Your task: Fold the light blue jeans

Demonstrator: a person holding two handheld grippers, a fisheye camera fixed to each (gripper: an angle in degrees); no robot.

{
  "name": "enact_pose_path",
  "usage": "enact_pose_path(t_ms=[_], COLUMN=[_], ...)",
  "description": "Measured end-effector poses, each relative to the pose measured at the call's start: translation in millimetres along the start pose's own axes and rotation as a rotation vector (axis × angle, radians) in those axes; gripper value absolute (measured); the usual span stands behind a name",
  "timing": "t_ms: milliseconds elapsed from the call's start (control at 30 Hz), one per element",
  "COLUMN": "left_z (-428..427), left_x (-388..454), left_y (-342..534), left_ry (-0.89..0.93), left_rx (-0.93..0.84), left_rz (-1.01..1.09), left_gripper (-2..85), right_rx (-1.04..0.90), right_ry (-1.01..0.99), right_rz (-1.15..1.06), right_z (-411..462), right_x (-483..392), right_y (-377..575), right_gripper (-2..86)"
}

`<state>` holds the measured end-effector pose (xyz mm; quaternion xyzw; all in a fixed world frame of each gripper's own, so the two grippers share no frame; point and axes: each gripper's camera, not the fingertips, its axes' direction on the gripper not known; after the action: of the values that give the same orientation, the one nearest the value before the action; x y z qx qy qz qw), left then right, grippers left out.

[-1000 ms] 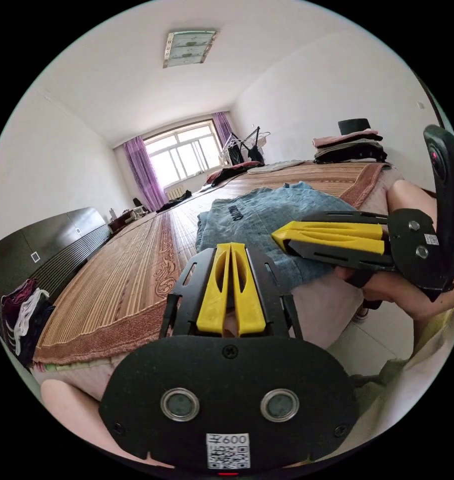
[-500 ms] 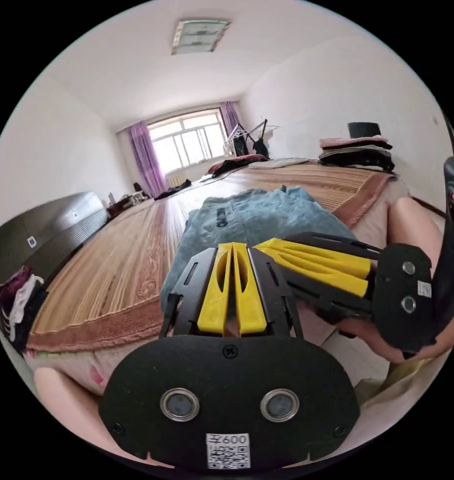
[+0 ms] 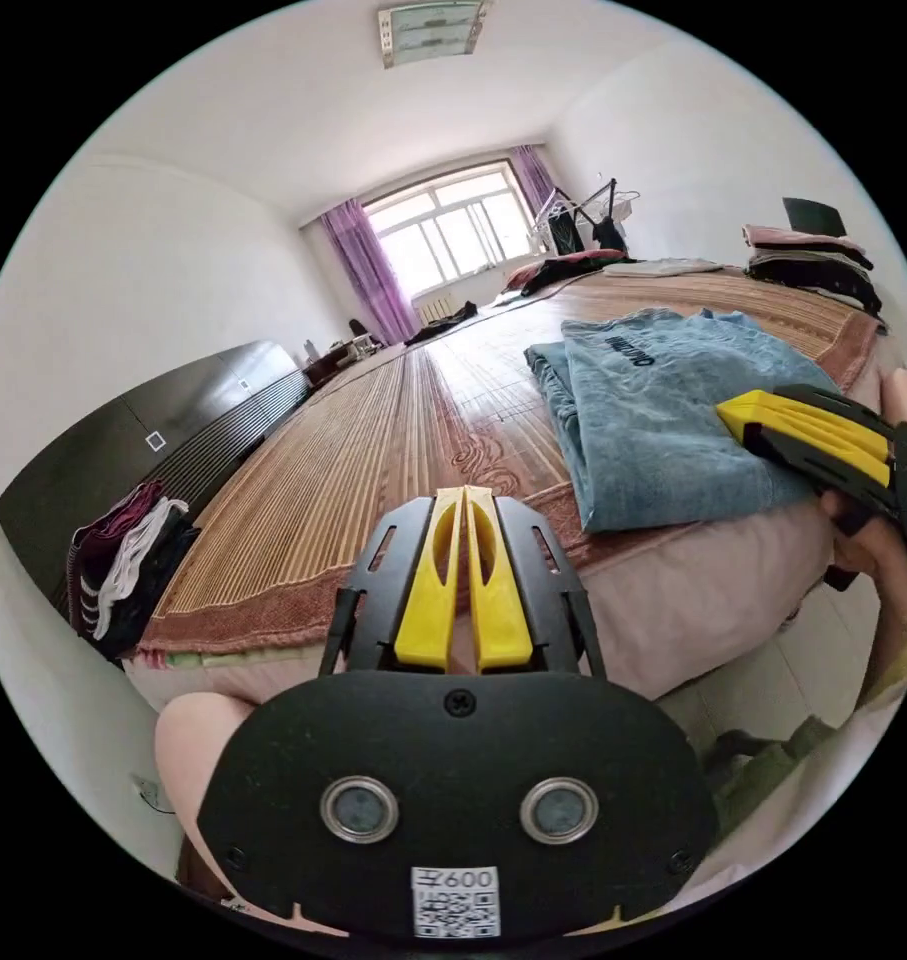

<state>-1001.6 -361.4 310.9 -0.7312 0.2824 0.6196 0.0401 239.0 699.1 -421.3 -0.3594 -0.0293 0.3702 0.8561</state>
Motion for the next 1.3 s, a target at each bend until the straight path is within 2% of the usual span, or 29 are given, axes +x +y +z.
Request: enact_pose_path(t_ms=[67, 133, 200, 233, 300, 367, 433, 533, 600, 667, 800, 867, 1000, 1067, 1300], left_z=[-33, -49, -48, -37, -4, 2, 4, 1, 2, 5, 4, 0, 1, 1, 4], left_x=[-23, -29, -24, -17, -5, -17, -23, -24, -30, -41, -47, -44, -51, -55, -68], left_y=[0, -5, -13, -18, -19, -3, -2, -12, -15, -14, -14, -13, -13, -13, -13], left_ry=[0.187, 0.315, 0.417, 0.441, 0.396, 0.426, 0.427, 0.390, 0.398, 0.428, 0.414, 0.374, 0.377, 0.376, 0.393], left_rx=[0.188, 0.285, 0.288, 0.234, 0.064, 0.128, 0.139, 0.127, 0.122, 0.130, 0.147, 0.163, 0.166, 0.171, 0.184], left_rz=[-0.032, -0.053, -0.040, -0.024, -0.030, -0.130, -0.132, -0.055, -0.055, -0.080, -0.075, -0.060, -0.109, -0.109, -0.125], left_gripper=[0.9, 0.9, 0.9, 0.9, 0.8, 0.7, 0.7, 0.7, 0.7, 0.7, 0.6, 0.5, 0.3, 0.2, 0.3], right_rx=[0.002, 0.003, -0.005, -0.019, -0.066, -0.169, -0.263, -0.193, -0.242, -0.364, -0.461, -0.668, -0.853, -0.932, -0.956], right_ry=[0.010, 0.010, -0.001, -0.018, -0.070, -0.146, -0.189, -0.335, -0.440, -0.573, -0.779, -0.945, -1.014, -1.134, -1.161], right_rz=[0.009, 0.021, 0.041, 0.070, 0.141, 0.222, 0.255, 0.220, 0.165, 0.119, 0.142, 0.124, 0.154, 0.243, 0.540], right_z=[-21, -38, -56, -68, -84, -105, -118, -162, -164, -144, -107, -70, -39, -19, 24], right_x=[-31, -52, -70, -78, -84, -87, -94, -124, -147, -170, -182, -202, -223, -228, -200], right_y=[-40, -72, -109, -137, -186, -266, -330, -446, -524, -627, -743, -802, -874, -924, -1059], right_gripper=[-0.9, -0.9, -0.9, -0.9, -0.9, -0.8, -0.9, -0.9, -0.9, -0.9, -0.9, -0.8, -0.8, -0.8, -0.8])
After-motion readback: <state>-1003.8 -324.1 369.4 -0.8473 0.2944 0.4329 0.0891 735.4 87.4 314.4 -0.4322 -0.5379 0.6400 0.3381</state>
